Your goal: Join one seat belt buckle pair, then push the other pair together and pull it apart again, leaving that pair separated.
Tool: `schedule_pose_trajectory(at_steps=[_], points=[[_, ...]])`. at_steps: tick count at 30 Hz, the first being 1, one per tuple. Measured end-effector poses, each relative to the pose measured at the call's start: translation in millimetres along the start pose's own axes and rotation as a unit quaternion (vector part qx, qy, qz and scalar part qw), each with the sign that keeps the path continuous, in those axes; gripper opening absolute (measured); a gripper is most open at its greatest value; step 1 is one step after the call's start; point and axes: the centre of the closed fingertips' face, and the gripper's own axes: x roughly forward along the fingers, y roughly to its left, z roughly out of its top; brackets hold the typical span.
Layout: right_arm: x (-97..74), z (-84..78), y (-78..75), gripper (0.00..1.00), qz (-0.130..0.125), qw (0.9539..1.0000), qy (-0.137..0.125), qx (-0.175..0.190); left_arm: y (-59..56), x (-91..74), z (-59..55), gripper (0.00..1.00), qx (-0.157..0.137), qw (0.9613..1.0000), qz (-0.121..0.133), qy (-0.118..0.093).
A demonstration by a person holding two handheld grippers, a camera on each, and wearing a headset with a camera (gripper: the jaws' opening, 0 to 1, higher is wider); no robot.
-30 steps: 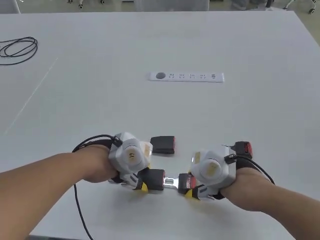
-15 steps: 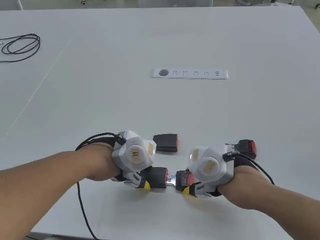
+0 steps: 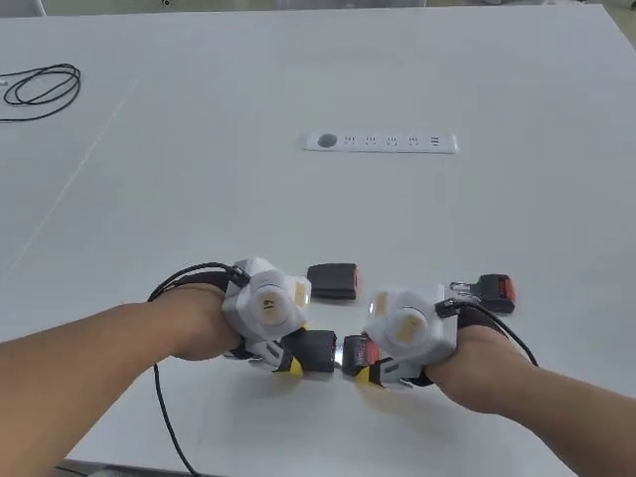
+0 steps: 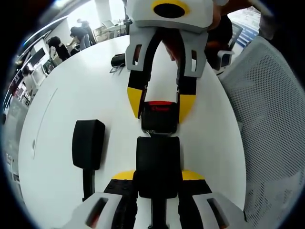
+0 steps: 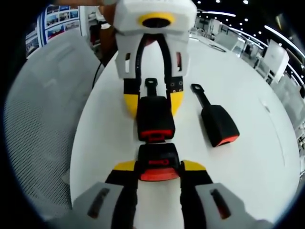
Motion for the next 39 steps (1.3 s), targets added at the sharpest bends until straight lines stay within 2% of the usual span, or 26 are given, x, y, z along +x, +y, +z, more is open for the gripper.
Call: schedule_pose_trajectory(at_steps=[5, 6, 7, 14, 19, 26, 39], points=[[2.2, 5.5, 0.7, 0.32, 0.002, 1.0, -0.007, 0.004, 0.4, 0.1, 0.0, 0.32, 0.004, 1.0, -0.001, 0.0], [0.2, 4.8, 0.9, 0.32, 0.003, 1.0, 0.003, -0.002, -0.1, 0.4, -0.1, 0.33, 0.002, 1.0, -0.002, 0.0], [0.9, 6.0, -2.6, 0.32, -0.006, 1.0, -0.003, -0.002, 0.1, 0.7, 0.4, 0.33, 0.003, 1.0, -0.002, -0.002], [2.0, 3.0, 0.3, 0.33, -0.005, 1.0, 0.001, -0.005, -0.2, 0.5, -1.0, 0.33, 0.0, 1.0, 0.001, 0.0], [1.3, 1.0, 1.0, 0.33, 0.004, 1.0, 0.001, -0.007, 0.3, -0.7, -3.0, 0.33, -0.002, 0.9999, 0.002, -0.013], [-0.2, 0.0, 1.0, 0.33, 0.004, 0.9999, 0.002, -0.011, 0.1, -1.1, -1.7, 0.33, -0.002, 0.9998, 0.007, -0.02], [1.0, -0.2, -0.2, 0.33, 0.007, 0.9999, 0.004, -0.015, 0.8, -1.3, -1.8, 0.33, 0.0, 0.9998, 0.009, -0.02]])
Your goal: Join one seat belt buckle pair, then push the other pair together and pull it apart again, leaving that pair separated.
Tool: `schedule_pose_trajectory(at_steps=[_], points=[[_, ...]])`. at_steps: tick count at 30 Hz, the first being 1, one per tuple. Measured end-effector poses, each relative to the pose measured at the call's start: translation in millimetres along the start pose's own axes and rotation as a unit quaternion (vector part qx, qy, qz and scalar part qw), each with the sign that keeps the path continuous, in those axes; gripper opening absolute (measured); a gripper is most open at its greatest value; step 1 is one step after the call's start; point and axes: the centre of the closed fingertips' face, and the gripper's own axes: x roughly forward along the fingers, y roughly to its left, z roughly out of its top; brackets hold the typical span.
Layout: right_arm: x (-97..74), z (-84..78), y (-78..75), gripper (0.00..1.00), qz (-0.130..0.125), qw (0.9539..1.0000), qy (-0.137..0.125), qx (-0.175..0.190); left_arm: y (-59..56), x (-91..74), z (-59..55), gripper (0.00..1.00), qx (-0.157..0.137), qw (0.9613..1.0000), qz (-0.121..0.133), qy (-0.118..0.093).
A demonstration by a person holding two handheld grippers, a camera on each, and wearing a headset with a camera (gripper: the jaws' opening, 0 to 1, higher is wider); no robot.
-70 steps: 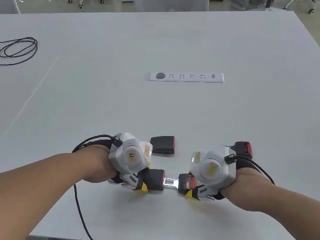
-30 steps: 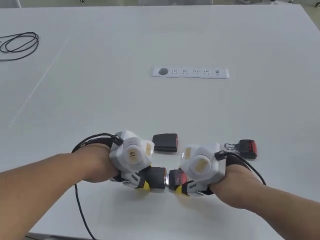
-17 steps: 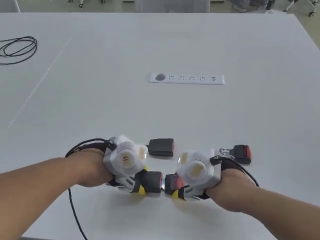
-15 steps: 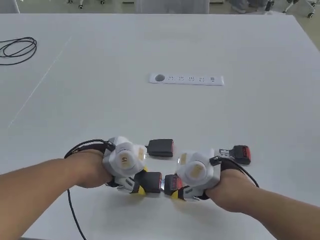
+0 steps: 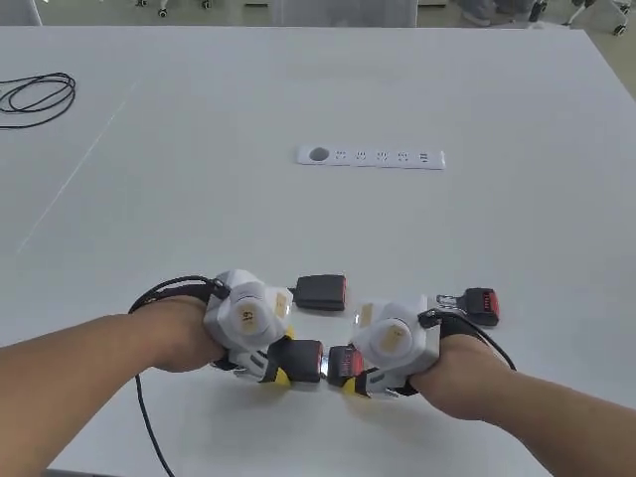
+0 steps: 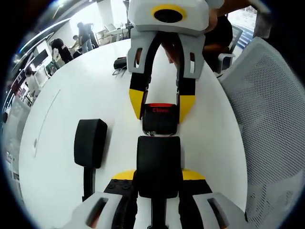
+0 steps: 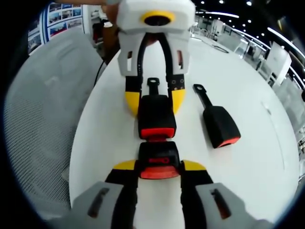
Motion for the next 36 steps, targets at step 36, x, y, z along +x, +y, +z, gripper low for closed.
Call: schedule_pose_trajectory(at_steps=[36], points=[[-20.0, 17.8, -1.7, 0.35, -0.002, 0.9988, -0.036, 0.032, 7.9, -26.4, 13.0, 0.37, -0.044, 0.9983, 0.032, -0.02]])
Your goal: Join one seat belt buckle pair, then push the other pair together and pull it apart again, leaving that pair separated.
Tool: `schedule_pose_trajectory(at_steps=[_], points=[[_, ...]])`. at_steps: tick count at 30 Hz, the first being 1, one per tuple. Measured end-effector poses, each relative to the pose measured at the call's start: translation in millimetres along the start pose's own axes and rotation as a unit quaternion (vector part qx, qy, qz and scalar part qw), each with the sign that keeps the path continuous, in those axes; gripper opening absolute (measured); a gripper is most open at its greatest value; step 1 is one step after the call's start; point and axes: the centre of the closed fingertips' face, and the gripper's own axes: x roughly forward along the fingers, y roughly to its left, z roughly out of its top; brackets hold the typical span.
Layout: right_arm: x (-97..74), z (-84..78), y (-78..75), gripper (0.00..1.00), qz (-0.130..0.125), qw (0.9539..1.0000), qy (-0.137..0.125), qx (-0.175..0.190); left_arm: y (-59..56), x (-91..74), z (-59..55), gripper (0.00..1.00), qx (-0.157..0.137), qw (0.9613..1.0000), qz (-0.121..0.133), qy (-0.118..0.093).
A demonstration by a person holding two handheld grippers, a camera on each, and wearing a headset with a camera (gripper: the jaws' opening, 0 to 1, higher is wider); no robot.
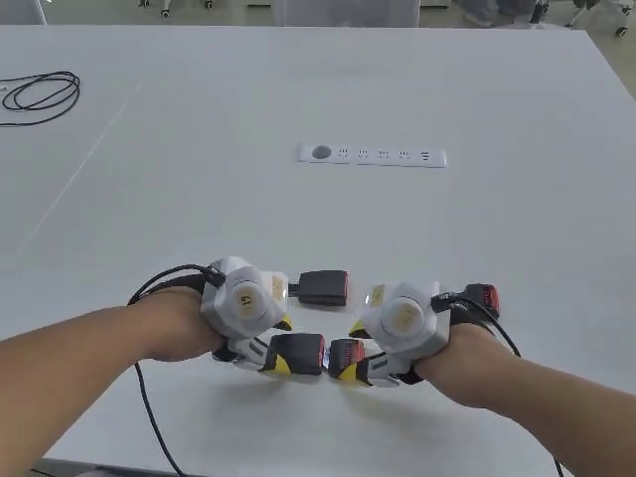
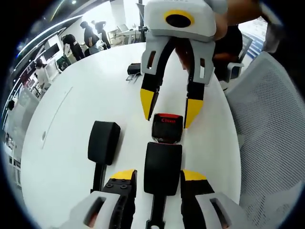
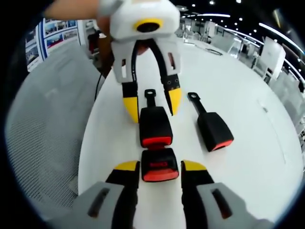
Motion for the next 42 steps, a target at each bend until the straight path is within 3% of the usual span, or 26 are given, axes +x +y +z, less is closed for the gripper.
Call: schedule_pose_trajectory(at_steps=[2, 7, 12, 17, 22, 27, 31, 36, 41, 42], points=[[-4.7, 4.4, 0.8, 0.35, -0.001, 1.0, -0.004, -0.002, 3.5, -3.5, 4.1, 0.41, 0.004, 1.0, 0.009, -0.002], [-14.0, 9.1, -2.8, 0.35, -0.01, 0.9998, -0.011, -0.01, 17.9, -9.2, 16.1, 0.37, -0.003, 0.9995, 0.027, -0.019], [-24.7, -1.2, -16.4, 0.35, -0.022, 0.9997, -0.01, -0.004, 34.7, -9.0, 26.5, 0.37, -0.002, 0.9987, 0.043, -0.028], [-41.4, -11.9, -34.6, 0.35, -0.038, 0.9992, -0.01, 0.009, 57.2, -6.0, 33.2, 0.38, -0.005, 0.9978, 0.063, -0.021], [-58.9, -31.2, -59.4, 0.35, -0.056, 0.9984, 0.001, 0.009, 74.3, -3.3, 40.4, 0.38, -0.005, 0.9972, 0.071, -0.021], [-74.9, -55.5, -82.1, 0.34, -0.07, 0.9973, 0.018, 0.012, 83.3, 5.4, 35.8, 0.39, 0.006, 0.9978, 0.066, -0.005], [-84.2, -73.2, -96.4, 0.36, -0.078, 0.9964, 0.031, 0.012, 89.0, 9.4, 29.7, 0.39, 0.008, 0.9981, 0.061, 0.003], [-98.6, -103.9, -109.1, 0.36, -0.071, 0.9954, 0.064, -0.005, 86.8, 10.1, 22.6, 0.39, 0.02, 0.9984, 0.046, 0.027], [-105.7, -129.0, -119.6, 0.36, -0.072, 0.9939, 0.084, -0.006, 91.2, 11.4, 19.6, 0.39, 0.021, 0.9982, 0.046, 0.032], [-105.8, -134.6, -119.8, 0.36, -0.07, 0.9934, 0.09, -0.006, 93.2, 11.6, 20.4, 0.39, 0.007, 0.9985, 0.047, 0.027]])
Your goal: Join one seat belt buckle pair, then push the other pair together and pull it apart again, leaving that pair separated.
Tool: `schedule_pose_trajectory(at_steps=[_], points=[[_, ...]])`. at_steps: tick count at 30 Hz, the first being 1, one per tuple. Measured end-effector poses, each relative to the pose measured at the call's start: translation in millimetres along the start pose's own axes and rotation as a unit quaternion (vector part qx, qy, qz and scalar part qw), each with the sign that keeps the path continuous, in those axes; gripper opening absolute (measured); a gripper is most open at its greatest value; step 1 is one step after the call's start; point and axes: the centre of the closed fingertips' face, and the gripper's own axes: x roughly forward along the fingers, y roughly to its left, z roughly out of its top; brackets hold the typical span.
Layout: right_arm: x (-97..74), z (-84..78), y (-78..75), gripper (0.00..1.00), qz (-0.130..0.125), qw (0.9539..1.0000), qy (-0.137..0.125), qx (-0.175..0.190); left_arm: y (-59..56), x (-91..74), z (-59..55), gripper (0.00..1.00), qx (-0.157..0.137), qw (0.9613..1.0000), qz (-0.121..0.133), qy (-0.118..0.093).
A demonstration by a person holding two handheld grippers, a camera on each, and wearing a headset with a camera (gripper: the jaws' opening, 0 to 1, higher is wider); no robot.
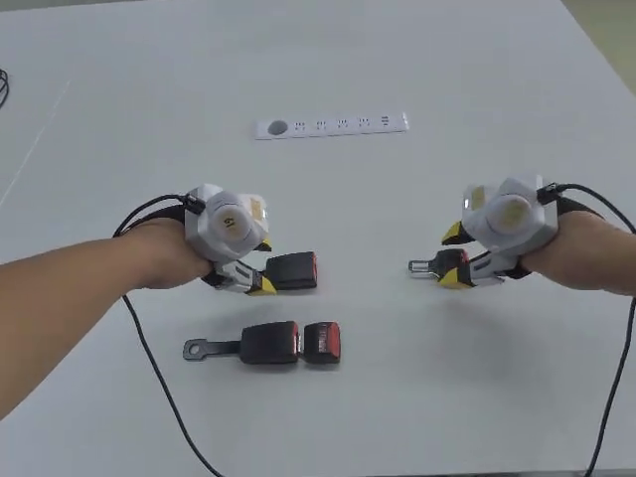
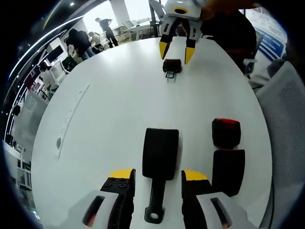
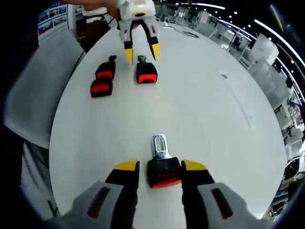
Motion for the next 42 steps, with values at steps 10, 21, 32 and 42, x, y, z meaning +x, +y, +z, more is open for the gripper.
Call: schedule_pose_trajectory(at_steps=[10, 21, 32, 42], points=[[9.9, -16.8, -5.4, 0.35, 0.012, 0.9998, 0.011, 0.012, -1.7, 17.4, -8.8, 0.37, 0.013, 0.9994, -0.024, 0.021], [9.6, -9.4, -1.3, 0.33, 0.03, 0.9994, 0.013, -0.007, -0.1, 22.1, -11.8, 0.31, 0.022, 0.9987, -0.038, 0.024], [28.4, 32.2, 8.8, 0.32, 0.039, 0.9988, -0.004, -0.031, -0.7, 21.8, -12.6, 0.31, 0.03, 0.9983, -0.042, 0.029], [47.6, 66.4, 11.5, 0.32, 0.037, 0.9978, -0.01, -0.054, -0.2, 23.4, -14.0, 0.31, 0.038, 0.9978, -0.04, 0.036]])
